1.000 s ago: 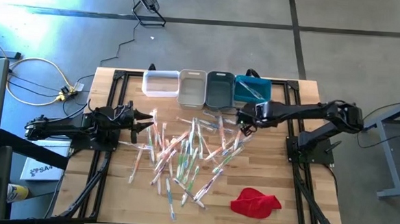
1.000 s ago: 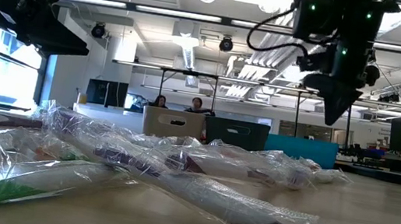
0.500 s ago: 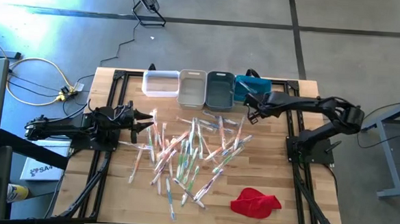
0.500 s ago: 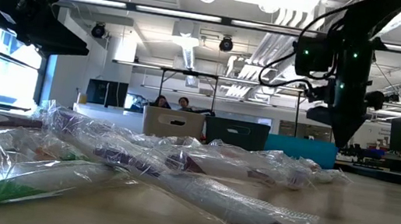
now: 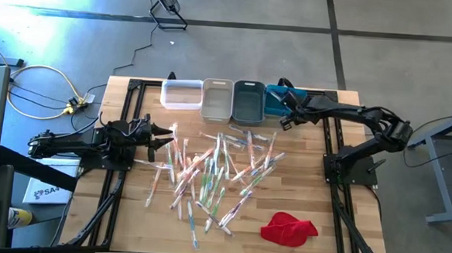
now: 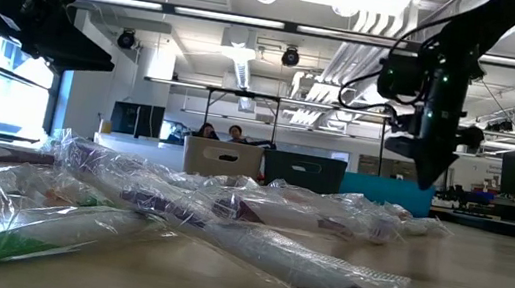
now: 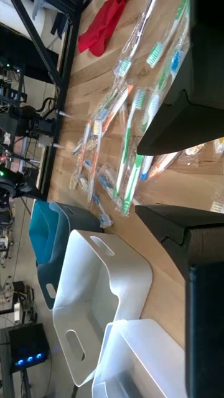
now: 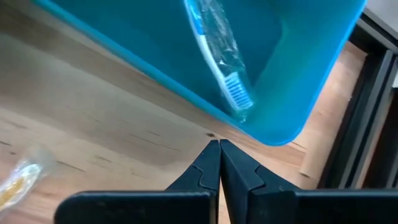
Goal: Pick & Place Toothbrushes
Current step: Adjust the blue bin on the table
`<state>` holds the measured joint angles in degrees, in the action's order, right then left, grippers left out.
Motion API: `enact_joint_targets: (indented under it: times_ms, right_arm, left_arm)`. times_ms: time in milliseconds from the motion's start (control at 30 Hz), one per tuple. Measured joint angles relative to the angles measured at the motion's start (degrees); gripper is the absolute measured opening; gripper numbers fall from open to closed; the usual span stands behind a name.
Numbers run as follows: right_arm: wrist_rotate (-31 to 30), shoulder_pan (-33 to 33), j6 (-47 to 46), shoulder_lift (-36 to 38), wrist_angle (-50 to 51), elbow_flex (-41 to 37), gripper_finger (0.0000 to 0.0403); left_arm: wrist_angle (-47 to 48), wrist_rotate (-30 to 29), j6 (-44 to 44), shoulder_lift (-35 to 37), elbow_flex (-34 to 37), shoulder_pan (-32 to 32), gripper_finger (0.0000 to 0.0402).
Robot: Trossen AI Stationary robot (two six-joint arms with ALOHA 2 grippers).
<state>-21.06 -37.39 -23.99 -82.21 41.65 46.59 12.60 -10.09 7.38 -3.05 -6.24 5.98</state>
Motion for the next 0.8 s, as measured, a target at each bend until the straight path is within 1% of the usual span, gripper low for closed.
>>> enact_joint_targets:
  times_ms: [67, 333, 533, 800]
  right_arm:
    - [-0.3, -0.4, 0.0, 0.0, -0.1, 0.0, 0.0002]
    - [-5.0, -0.6, 0.1, -3.0, -2.2, 0.0, 0.0002]
    - [-5.4, -0.6, 1.7, -5.1, -5.8, -0.1, 0.0002]
    - [-6.4, -0.6, 2.6, -5.2, -6.0, -0.1, 0.0002]
  left_arm:
    - [0.0, 0.0, 0.0, 0.0, 0.0, 0.0, 0.0136]
    - [0.0, 0.0, 0.0, 0.0, 0.0, 0.0, 0.0136]
    - [0.0, 0.0, 0.0, 0.0, 0.0, 0.0, 0.0136]
    - [0.0, 0.0, 0.0, 0.0, 0.0, 0.0, 0.0136]
